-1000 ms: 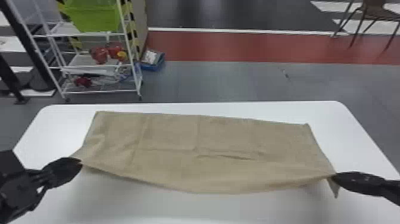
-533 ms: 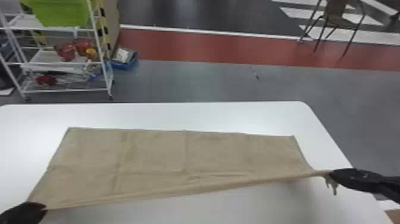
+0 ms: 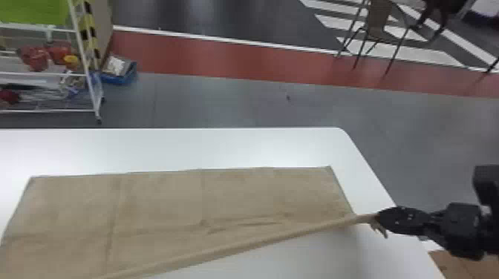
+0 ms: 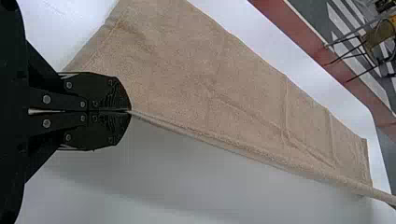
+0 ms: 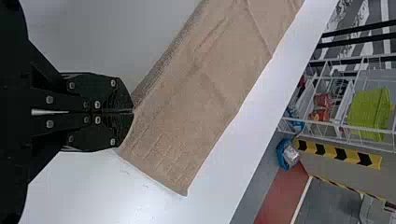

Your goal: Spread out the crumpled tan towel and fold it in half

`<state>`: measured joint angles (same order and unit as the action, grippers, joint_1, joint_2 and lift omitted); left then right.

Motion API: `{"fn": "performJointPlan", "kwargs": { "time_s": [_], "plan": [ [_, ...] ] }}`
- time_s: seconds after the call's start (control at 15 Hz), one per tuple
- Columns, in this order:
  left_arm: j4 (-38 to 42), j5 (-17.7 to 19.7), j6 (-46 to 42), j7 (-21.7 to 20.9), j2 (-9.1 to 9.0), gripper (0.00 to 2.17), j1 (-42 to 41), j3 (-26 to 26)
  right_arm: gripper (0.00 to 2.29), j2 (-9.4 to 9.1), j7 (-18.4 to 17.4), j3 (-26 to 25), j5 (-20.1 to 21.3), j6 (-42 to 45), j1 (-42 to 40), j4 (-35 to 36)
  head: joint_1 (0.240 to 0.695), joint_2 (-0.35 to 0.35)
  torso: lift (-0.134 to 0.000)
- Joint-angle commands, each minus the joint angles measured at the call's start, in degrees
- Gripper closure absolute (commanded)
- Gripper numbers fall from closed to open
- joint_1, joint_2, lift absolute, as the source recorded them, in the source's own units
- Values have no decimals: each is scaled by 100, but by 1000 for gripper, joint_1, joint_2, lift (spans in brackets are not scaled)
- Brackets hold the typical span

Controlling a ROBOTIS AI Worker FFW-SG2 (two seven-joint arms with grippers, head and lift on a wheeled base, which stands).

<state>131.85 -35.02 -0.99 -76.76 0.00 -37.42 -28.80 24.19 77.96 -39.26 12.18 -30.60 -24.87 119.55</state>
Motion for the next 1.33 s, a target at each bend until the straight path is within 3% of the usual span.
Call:
{"fn": "performJointPlan", "kwargs": {
  "time_s": [0.0,0.07,0.13,0.27,0.53,0.6,0.73,0.87,1.0,1.27],
  "plan": [
    [166,13,446,-111,-15,400,-38,6,944,77,36,-55,21,269,-9,-195,695,-293,-121],
    [227,4,499,-155,-15,2,-55,-2,292,95,36,-99,30,463,-70,-213,695,-306,-121],
    [297,13,499,-243,-15,-1,-73,-2,26,112,36,-108,21,849,-193,-222,695,-312,-121],
    [377,13,517,-313,-15,-1,-73,-99,6,95,36,-134,21,2010,-466,-283,695,-321,-121],
    [456,21,622,-383,-15,9,-29,-328,39,77,36,-134,162,3029,-826,-318,695,-277,-121],
    [464,48,921,-366,-15,22,103,-398,43,86,36,-196,83,2519,-694,-362,695,-266,-121],
    [491,232,1431,-269,-15,90,472,-407,60,68,36,-248,-58,674,-79,-503,695,-250,-121],
    [438,584,2204,-243,-15,103,991,-336,83,68,36,-248,-66,-838,475,-591,695,-262,-121],
    [262,601,3136,-234,-15,107,1641,-82,83,42,36,-275,-216,-1998,914,-591,695,-279,-121],
    [-696,408,3523,135,-15,124,2784,349,80,-248,36,-284,-664,-3106,1441,-775,695,-267,-121]
  ]
}}
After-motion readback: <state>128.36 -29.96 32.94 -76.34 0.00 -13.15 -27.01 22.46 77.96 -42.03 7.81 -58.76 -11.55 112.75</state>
